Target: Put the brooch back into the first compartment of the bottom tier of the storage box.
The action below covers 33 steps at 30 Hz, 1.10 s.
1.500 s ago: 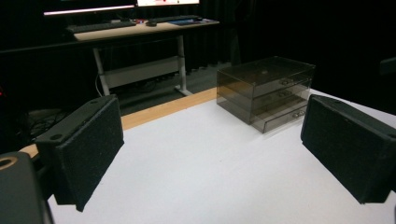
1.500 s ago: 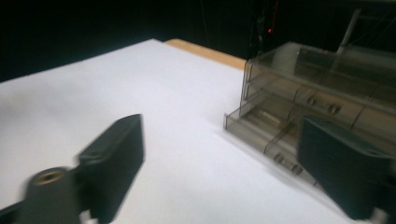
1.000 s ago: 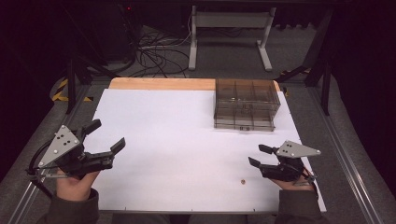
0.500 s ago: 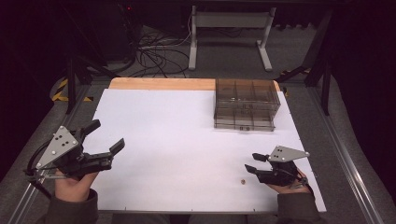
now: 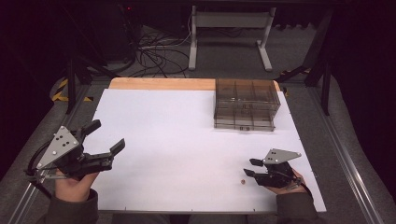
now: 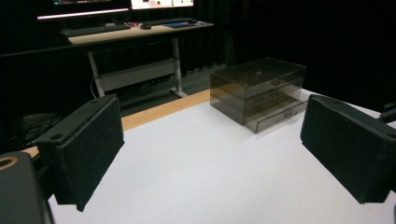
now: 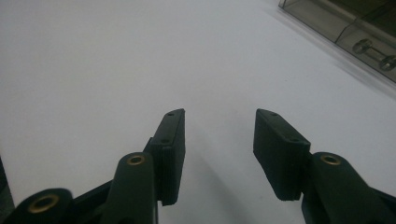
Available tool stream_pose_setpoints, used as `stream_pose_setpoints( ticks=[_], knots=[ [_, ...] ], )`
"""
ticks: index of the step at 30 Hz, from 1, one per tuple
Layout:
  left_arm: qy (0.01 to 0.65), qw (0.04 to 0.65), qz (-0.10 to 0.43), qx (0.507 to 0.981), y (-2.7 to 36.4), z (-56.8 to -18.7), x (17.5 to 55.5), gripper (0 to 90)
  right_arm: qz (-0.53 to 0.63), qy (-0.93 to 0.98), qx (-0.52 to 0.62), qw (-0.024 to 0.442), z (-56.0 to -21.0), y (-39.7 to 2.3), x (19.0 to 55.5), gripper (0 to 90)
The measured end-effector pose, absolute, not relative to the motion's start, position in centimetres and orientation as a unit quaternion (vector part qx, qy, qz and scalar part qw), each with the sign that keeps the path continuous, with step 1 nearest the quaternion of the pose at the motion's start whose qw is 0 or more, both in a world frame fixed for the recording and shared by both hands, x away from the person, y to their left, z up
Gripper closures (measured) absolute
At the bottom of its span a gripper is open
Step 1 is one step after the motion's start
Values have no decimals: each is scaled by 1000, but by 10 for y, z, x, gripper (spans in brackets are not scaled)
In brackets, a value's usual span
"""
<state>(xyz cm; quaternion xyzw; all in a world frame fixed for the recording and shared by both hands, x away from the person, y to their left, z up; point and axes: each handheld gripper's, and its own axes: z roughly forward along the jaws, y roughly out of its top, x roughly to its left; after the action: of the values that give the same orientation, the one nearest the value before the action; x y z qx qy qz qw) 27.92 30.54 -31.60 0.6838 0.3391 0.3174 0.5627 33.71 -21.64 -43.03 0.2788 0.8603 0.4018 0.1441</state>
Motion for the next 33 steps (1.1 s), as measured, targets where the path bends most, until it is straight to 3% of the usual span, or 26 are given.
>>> stream_pose_setpoints(
  ticks=[33],
  knots=[
    [337,562,315,686,306,-316,279,76,355,905,213,96,-448,-204,335,631]
  ],
)
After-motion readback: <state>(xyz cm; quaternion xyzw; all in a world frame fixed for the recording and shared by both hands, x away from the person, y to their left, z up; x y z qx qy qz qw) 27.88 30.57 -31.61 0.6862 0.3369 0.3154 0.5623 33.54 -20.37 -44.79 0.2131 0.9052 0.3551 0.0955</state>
